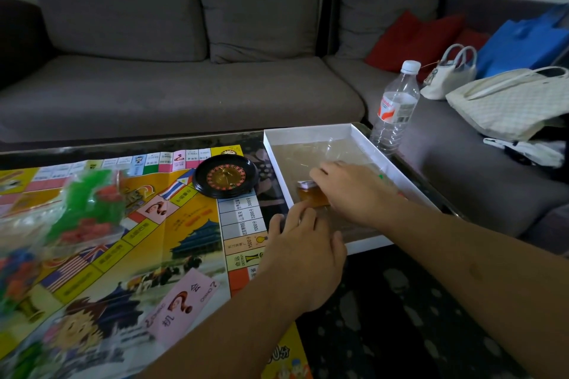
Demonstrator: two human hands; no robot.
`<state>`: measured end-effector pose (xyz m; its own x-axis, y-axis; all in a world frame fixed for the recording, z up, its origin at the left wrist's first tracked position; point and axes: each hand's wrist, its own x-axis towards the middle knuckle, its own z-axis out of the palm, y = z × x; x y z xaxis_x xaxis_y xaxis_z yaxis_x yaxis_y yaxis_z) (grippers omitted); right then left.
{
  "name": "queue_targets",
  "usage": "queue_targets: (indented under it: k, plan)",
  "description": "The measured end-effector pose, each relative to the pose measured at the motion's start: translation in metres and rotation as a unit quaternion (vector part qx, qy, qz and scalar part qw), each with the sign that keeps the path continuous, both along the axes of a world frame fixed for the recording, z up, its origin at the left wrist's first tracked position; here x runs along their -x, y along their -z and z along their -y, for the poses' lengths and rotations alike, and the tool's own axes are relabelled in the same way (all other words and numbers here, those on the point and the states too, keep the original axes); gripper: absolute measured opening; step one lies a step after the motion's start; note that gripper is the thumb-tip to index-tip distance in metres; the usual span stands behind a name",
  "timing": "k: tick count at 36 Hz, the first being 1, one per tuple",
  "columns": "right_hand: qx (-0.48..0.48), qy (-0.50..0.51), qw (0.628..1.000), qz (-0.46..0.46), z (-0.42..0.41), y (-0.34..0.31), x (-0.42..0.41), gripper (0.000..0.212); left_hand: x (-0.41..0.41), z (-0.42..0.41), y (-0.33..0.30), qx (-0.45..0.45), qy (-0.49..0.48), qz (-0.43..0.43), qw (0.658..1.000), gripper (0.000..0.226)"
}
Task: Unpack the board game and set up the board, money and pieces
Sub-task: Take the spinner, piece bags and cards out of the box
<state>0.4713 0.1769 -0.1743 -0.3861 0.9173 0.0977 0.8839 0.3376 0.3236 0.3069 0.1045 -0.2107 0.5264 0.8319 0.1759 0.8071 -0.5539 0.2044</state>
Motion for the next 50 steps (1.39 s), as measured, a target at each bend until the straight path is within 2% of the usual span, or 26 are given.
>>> queue_targets:
  k: [3,7,9,10,11,12,13,14,15,16,17,18,20,21,23,24,26,27,29,31,34,38,41,47,50]
  plan:
    - [-0.013,0.040,0.998,-0.049,-0.005,0.000,0.001,0.024,0.000,0.002,-0.001,-0.010,0.001,0.003,1.000,0.067]
    - [-0.079,0.094,0.972,-0.198,0.002,-0.013,0.001,0.018,0.003,-0.003,-0.006,0.026,0.016,0.029,0.999,0.063]
    - [-0.116,0.087,0.952,-0.271,0.012,-0.020,0.002,0.003,0.002,-0.006,-0.015,0.085,0.012,0.111,0.990,0.043]
    - [-0.127,0.080,0.944,-0.293,0.018,-0.024,0.004,0.014,0.002,-0.005,-0.024,0.123,-0.005,0.181,0.976,0.035]
    - [-0.136,0.069,0.942,-0.299,0.025,-0.027,0.007,0.026,0.001,-0.004,-0.033,0.169,-0.030,0.266,0.948,0.031]
    - [-0.142,0.065,0.944,-0.292,0.032,-0.029,0.010,0.031,0.000,-0.001,-0.044,0.232,-0.055,0.358,0.903,0.026]
    - [-0.151,0.057,0.946,-0.280,0.041,-0.032,0.013,0.030,-0.002,0.003,-0.055,0.307,-0.072,0.451,0.835,0.023]
    - [-0.165,0.043,0.949,-0.264,0.049,-0.033,0.017,0.023,-0.005,0.006,-0.065,0.379,-0.082,0.531,0.753,0.023]
    - [-0.181,0.027,0.952,-0.247,0.056,-0.032,0.021,0.016,-0.008,0.007,-0.071,0.430,-0.087,0.595,0.673,0.026]
    - [-0.189,0.023,0.954,-0.232,0.062,-0.031,0.025,0.012,-0.011,0.007,-0.074,0.459,-0.091,0.639,0.610,0.029]
    - [-0.188,0.026,0.957,-0.219,0.068,-0.031,0.029,0.015,-0.014,0.007,-0.077,0.470,-0.101,0.663,0.573,0.030]
    - [-0.184,0.027,0.960,-0.209,0.072,-0.030,0.032,0.021,-0.016,0.006,-0.076,0.469,-0.119,0.673,0.560,0.028]
    - [-0.116,0.008,0.966,-0.231,0.078,-0.031,0.033,0.029,-0.017,0.005,-0.074,0.449,-0.168,0.671,0.566,0.020]
    - [-0.037,-0.001,0.960,-0.278,0.079,-0.035,0.031,0.031,-0.016,0.005,-0.072,0.440,-0.188,0.662,0.577,0.015]
    - [0.140,-0.009,0.908,-0.395,0.076,-0.042,0.020,0.030,-0.012,0.004,-0.069,0.442,-0.205,0.652,0.581,0.016]
    - [0.187,-0.001,0.874,-0.449,0.072,-0.044,0.014,0.029,-0.011,0.004,-0.069,0.449,-0.209,0.650,0.577,0.020]
    - [0.179,0.042,0.830,-0.526,0.060,-0.043,0.003,0.032,-0.012,0.005,-0.065,0.453,-0.224,0.648,0.570,0.025]
    - [0.147,0.071,0.834,-0.527,0.052,-0.041,-0.003,0.033,-0.014,0.005,-0.064,0.450,-0.230,0.652,0.566,0.025]
    - [0.105,0.118,0.882,-0.443,0.038,-0.033,-0.010,0.032,-0.018,0.005,-0.061,0.441,-0.230,0.651,0.573,0.021]
    - [0.118,0.129,0.917,-0.357,0.029,-0.025,-0.011,0.030,-0.019,0.005,-0.061,0.443,-0.231,0.651,0.572,0.020]
    - [0.161,0.117,0.926,-0.320,0.025,-0.021,-0.006,0.029,-0.018,0.001,-0.058,0.451,-0.245,0.642,0.570,0.020]
    - [0.169,0.095,0.948,-0.252,0.021,-0.020,-0.006,0.041,-0.018,0.000,-0.052,0.425,-0.254,0.623,0.606,0.019]
    - [0.179,0.093,0.951,-0.235,0.017,-0.017,-0.008,0.046,-0.020,0.001,-0.050,0.407,-0.228,0.620,0.630,0.020]
    - [0.183,0.102,0.955,-0.210,0.010,-0.023,-0.005,0.056,-0.020,-0.004,-0.043,0.431,-0.254,0.627,0.597,0.012]
    - [0.183,0.097,0.960,-0.190,0.005,-0.025,-0.001,0.052,-0.022,-0.006,-0.043,0.451,-0.253,0.636,0.573,0.009]
